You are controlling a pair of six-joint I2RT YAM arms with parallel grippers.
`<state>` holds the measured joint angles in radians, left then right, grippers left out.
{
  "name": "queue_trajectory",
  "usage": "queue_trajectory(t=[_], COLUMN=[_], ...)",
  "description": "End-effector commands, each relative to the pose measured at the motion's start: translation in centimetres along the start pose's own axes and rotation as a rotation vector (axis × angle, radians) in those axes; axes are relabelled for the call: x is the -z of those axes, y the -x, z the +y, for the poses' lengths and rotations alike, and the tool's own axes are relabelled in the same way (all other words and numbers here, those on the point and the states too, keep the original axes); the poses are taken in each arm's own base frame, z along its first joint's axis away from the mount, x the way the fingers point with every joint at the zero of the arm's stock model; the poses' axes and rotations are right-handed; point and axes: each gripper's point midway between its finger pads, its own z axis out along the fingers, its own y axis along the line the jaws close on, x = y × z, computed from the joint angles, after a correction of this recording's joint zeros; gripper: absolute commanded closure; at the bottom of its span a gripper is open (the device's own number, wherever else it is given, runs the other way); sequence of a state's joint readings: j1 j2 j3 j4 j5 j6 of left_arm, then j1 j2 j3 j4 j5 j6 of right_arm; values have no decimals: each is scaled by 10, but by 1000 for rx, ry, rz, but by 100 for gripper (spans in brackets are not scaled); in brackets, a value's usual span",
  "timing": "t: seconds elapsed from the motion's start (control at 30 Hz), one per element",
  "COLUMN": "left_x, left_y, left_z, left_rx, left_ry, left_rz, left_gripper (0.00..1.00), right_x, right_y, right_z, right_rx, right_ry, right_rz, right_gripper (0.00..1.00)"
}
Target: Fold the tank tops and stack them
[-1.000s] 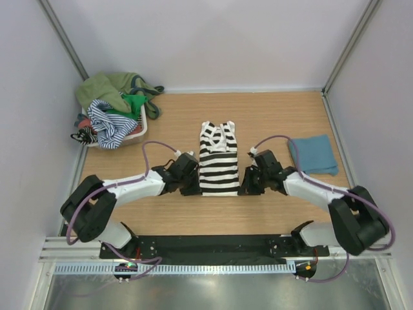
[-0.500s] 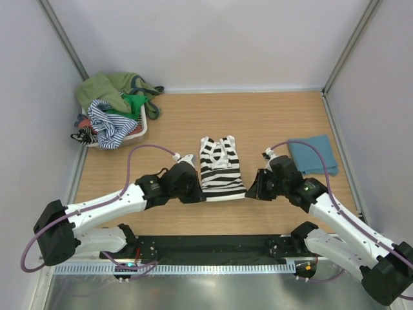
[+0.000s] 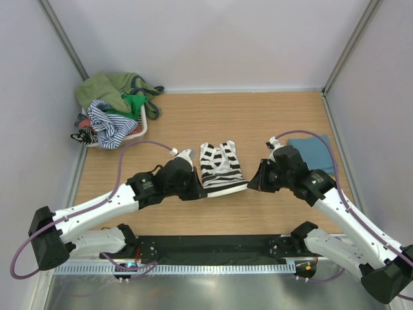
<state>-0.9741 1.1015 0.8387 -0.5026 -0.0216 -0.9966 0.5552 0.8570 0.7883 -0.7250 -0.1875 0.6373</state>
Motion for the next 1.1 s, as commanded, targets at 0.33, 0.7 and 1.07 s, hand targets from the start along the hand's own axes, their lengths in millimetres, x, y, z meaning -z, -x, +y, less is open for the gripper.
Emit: queue_trajectory(t=[0.33, 0.7, 1.07], left_x=[19, 20, 10], left_y=[1, 6, 30], left_z=[-13, -19, -24], left_rx=[11, 4, 10], left_ry=[-28, -35, -6], left_rz=[11, 4, -17], left_gripper=[98, 97, 96], right_x=[24, 25, 21], right_y=[25, 34, 69], right_z=[4, 6, 17], right_rx=[42, 49, 73], right_ry=[-33, -49, -97], right_rz=[-99, -118, -162], right_gripper=[99, 99, 99])
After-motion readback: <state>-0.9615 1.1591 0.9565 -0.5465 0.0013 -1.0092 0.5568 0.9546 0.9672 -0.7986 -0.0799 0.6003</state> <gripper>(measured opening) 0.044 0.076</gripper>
